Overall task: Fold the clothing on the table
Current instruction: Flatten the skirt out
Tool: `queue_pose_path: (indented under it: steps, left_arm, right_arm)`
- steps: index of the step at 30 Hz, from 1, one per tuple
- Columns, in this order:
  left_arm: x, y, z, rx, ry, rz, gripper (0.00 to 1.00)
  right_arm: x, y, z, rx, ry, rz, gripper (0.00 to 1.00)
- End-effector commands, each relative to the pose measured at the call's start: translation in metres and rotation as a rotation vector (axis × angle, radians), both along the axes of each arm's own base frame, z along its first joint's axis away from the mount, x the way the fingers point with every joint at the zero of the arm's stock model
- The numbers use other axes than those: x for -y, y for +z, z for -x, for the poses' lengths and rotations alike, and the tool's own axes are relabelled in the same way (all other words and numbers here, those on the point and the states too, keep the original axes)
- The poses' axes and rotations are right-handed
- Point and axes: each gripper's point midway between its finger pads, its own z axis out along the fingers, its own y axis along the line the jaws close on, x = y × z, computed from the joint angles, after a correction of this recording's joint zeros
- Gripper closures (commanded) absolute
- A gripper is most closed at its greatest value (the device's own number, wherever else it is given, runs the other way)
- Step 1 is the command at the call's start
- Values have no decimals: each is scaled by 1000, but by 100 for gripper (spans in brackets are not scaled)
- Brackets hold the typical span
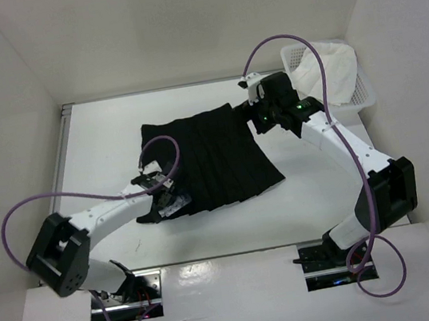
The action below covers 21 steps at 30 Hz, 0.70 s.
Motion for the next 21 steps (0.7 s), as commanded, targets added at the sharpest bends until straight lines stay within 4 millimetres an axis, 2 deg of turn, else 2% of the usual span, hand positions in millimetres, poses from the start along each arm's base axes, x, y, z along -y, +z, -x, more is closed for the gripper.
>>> queue_pose_path:
  steps: [1,2,3,5,6,8,9,10,11,12,13,14,16,17,18,19,20,21]
  left_arm:
    - [1,62,-3,105,27,66,15]
    - [5,86,-12,164,26,90,15]
    - [-2,106,-13,215,40,91,15]
    - [-6,133,-20,288,2,80,14]
    - [-15,144,-25,328,12,50,14]
    - [-32,167,-48,409,-8,-10,14]
    - [-39,162,-61,397,-8,-61,16]
    - [-52,170,-79,415,15,-88,17]
    - [-56,170,-91,411,-25,-119,18]
    - [-61,156,-106,367,-25,-159,19]
    - [-72,153,-118,355,-9,-163,22]
    - [-74,151,-136,352,-20,-163,22]
    - [-92,148,-156,356,-5,-79,24]
    - [-98,148,-171,383,-5,-59,24]
    - [-105,145,-178,384,-6,-39,24]
    - [-104,148,-187,394,-35,10,24]
    - [-118,136,-197,367,-45,-10,24]
    - [-122,137,-205,369,-57,-26,24]
  right_arm:
    - [-4,25,9,64,36,-24,7]
    - [-3,28,7,74,29,-22,7]
    - [-3,34,5,90,35,-20,7]
    - [-1,25,-2,75,14,5,7]
    - [-3,26,-8,82,14,2,7]
    - [-6,14,-21,51,20,16,7]
    - [-1,11,-29,42,3,20,7]
    - [6,13,-40,46,-21,19,7]
    - [5,-4,-49,4,-16,19,8]
    - [6,-8,-55,-6,-19,16,8]
    - [9,-5,-67,3,-33,13,8]
    - [7,-21,-74,-29,-33,23,8]
    - [6,-22,-87,-15,-47,31,8]
    - [10,-33,-93,-37,-59,39,8]
    - [14,-36,-98,-37,-61,47,8]
    - [12,-33,-105,-26,-61,43,8]
    - [13,-35,-108,-28,-46,36,8]
    - [16,-39,-119,-34,-52,29,8]
